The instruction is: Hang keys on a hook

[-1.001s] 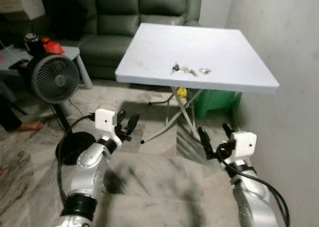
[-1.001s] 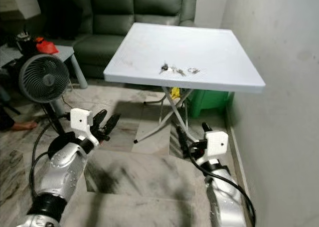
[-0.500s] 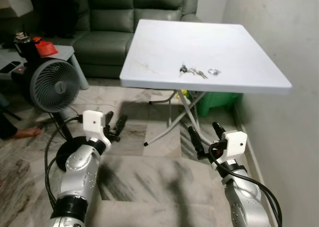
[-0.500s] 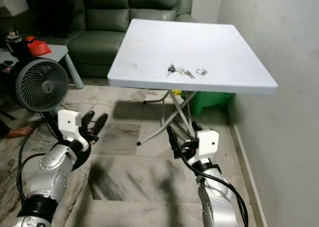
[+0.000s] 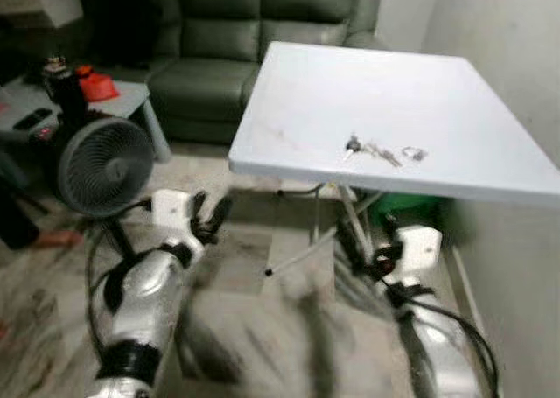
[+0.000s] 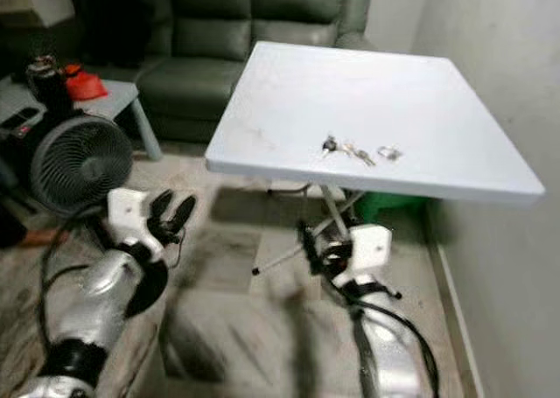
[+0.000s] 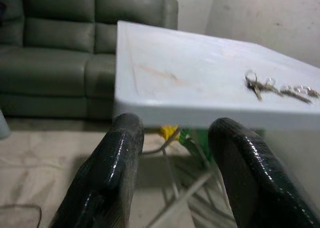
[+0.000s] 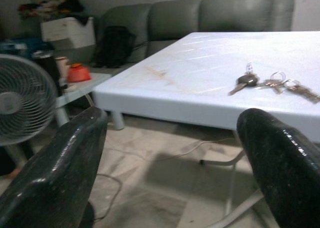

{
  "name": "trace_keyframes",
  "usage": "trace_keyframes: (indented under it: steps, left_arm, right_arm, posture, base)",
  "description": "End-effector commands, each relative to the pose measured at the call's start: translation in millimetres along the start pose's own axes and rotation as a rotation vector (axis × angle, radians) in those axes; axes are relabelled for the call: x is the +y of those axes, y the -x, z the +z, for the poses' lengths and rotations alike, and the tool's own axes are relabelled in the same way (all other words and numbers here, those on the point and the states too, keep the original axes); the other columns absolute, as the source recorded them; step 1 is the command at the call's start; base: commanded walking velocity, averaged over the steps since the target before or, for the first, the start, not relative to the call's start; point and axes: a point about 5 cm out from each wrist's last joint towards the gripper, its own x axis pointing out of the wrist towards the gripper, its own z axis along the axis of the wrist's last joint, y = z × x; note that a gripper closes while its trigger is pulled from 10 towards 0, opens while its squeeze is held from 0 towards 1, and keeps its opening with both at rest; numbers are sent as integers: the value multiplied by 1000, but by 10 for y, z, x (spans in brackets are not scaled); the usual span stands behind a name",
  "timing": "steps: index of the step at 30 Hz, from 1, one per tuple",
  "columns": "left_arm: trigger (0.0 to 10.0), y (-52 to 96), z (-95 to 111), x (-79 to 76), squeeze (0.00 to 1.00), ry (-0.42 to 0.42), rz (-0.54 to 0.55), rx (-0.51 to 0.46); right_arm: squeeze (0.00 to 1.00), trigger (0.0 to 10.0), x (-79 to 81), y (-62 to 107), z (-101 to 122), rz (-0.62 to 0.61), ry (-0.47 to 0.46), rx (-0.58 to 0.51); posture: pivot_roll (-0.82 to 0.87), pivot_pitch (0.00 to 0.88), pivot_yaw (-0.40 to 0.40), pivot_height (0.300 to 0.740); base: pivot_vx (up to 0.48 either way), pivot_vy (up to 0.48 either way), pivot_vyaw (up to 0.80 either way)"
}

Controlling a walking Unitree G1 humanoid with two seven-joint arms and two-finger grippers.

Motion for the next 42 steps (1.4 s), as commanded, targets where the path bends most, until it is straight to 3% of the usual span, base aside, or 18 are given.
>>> trace_keyframes:
  steps: [1,32,37,42]
  left_arm:
    - [10000,-52,15,-92,0,-6,-27,-6]
    - [10000,-87,38,-102,0,-7,-21,-19]
    - [10000,-80,58,-134,0,-40,-10,-51]
    - [10000,-78,32,-264,0,-63,-68,-51]
  right_arm:
    - [0,10000,-94,28,38,-27,12,-4]
    - [0,10000,-91,-3,54,-17,18,-2]
    - [0,10000,-115,-14,28,-47,47,25]
    - [0,10000,-151,-20,24,-83,74,33]
  posture:
    - [-167,0,0,724]
    - [-158,0,-11,724]
    - [-156,0,-13,724]
    - [-152,0,-20,724]
  base:
    - [450,0,0]
    - [446,0,0]
    - [0,0,0]
    - [0,0,0]
